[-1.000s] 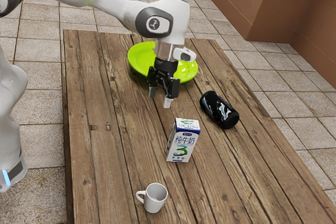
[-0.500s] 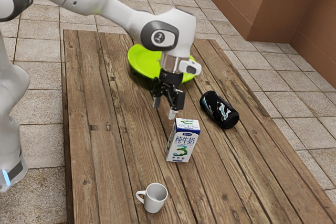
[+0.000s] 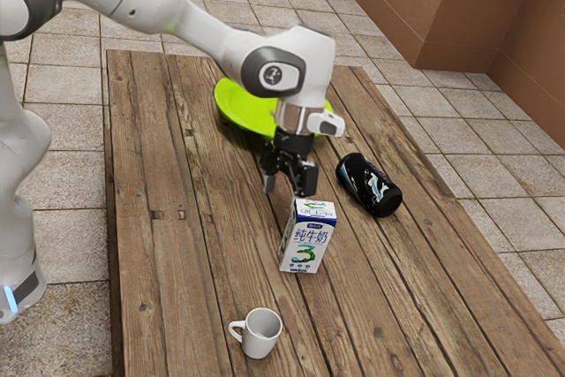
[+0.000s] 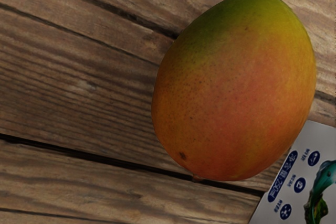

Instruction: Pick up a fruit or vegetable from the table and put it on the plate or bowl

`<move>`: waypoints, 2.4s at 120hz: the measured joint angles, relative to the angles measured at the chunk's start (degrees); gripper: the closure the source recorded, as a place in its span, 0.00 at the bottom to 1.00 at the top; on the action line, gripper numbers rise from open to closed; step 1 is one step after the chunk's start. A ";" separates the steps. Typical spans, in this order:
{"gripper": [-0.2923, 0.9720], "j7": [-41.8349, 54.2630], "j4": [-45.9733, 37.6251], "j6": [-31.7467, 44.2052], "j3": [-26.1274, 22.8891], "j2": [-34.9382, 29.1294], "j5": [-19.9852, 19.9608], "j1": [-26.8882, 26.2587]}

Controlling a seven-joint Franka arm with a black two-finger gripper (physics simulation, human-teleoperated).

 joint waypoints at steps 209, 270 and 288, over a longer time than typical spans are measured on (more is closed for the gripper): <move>0.23 -1.05 0.27 8.58 0.17 4.83 -1.02 -1.09; 0.58 -1.16 0.36 9.88 -0.16 5.32 1.54 -2.57; 0.66 -1.75 2.95 9.47 0.25 4.94 3.29 -2.67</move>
